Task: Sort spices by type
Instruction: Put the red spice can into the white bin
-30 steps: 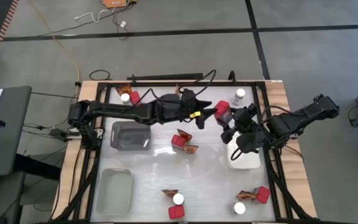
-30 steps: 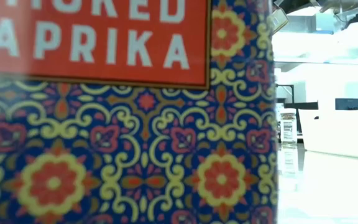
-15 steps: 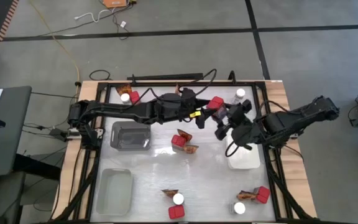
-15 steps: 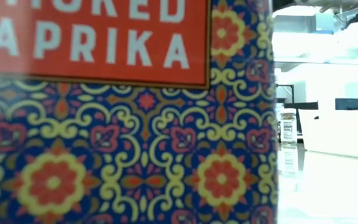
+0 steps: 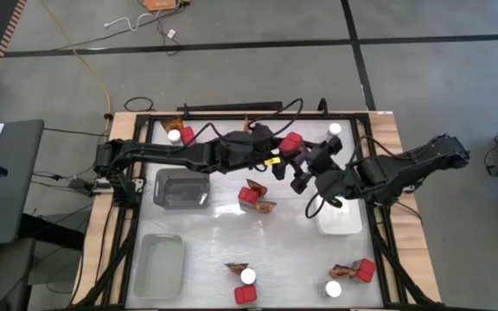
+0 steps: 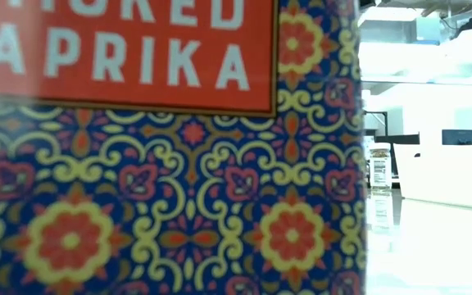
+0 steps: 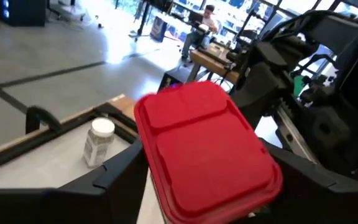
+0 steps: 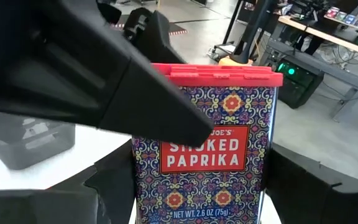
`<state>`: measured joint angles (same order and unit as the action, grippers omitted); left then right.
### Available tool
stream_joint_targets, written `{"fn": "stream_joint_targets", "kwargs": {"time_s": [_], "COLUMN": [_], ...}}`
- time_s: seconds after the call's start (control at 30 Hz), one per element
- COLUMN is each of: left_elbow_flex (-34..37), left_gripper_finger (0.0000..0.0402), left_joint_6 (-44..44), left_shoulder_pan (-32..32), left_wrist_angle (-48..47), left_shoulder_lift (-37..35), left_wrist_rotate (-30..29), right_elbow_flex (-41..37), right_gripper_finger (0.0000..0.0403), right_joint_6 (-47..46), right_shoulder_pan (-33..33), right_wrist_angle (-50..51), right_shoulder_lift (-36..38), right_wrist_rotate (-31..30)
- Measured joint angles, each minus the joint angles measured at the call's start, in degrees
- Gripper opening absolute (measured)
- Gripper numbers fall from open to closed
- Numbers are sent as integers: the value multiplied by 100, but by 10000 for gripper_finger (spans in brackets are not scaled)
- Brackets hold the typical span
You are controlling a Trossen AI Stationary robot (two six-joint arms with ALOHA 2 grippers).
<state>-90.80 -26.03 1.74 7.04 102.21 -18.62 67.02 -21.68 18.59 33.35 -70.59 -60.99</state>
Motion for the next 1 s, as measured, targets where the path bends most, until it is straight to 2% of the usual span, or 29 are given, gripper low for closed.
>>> {"fn": "stream_joint_targets", "kwargs": {"time_s": [0.13, 0.27, 0.57, 1.0], "left_elbow_flex": [0, 0, 0, 2], "left_gripper_finger": [209, 209, 198, 197], "left_joint_6": [-82, -124, -39, -36], "left_shoulder_pan": [9, 15, 22, 24], "left_wrist_angle": [-7, -3, -9, -45], "left_shoulder_lift": [4, 4, 4, 3], "left_wrist_rotate": [-106, -107, -48, 40], "right_elbow_flex": [0, 0, 0, 0], "right_gripper_finger": [318, 327, 372, 386], "right_joint_6": [119, 107, 40, 101], "right_shoulder_pan": [2, 3, 30, 98], "right_wrist_angle": [23, 21, 42, 72], "right_shoulder_lift": [0, 0, 20, 60], "right_wrist_rotate": [26, 33, 151, 30]}}
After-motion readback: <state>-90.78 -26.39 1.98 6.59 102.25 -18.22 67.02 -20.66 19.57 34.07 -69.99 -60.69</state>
